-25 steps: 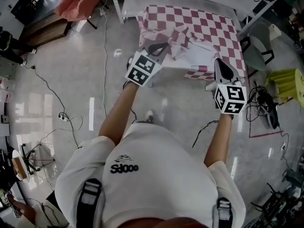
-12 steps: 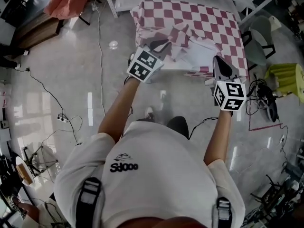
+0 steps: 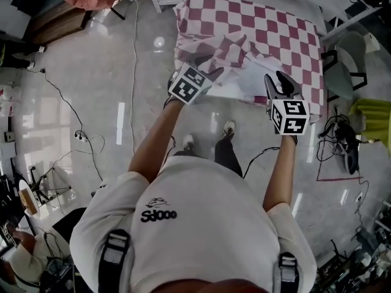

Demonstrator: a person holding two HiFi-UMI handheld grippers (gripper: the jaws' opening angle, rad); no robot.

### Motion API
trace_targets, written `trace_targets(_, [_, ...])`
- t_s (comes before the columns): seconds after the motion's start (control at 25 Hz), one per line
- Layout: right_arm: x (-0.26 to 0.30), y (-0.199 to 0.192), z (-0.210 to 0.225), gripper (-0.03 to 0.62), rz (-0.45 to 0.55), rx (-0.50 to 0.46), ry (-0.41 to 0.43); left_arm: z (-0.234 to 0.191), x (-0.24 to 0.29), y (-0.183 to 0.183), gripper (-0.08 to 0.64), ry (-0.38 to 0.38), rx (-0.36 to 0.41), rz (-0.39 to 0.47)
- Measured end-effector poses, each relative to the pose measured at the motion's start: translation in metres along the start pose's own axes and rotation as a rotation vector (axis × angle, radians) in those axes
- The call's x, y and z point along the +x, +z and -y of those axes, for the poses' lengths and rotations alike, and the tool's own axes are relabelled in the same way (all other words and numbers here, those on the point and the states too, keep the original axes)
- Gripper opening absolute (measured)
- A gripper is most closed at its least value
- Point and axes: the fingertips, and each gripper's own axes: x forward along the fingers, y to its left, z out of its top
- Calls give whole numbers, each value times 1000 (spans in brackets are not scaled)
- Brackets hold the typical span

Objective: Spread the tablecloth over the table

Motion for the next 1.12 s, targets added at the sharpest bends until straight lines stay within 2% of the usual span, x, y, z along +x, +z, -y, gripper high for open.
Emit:
trace_targets(0.16, [38,-21,41,186,-66,-45,47,-13,31,-15,235,50,-77,-75])
trace_targets(0.32, [83,-50,71,193,-130,-66,122,-17,65,-42,290,64,-130,-172])
trace_targets(0.4, [105,-64,80,195,-155,-79,161,-20,77,-55,293,88,-169,-199])
trace_targets(0.8, [196,-117,93,209,-269,-132,314,-41,105,-91,288,193,-338,-240])
trace_targets(1.12, [250,-158,82,210,-376,-237,342,-46,116,-106,198,207,-429,-239])
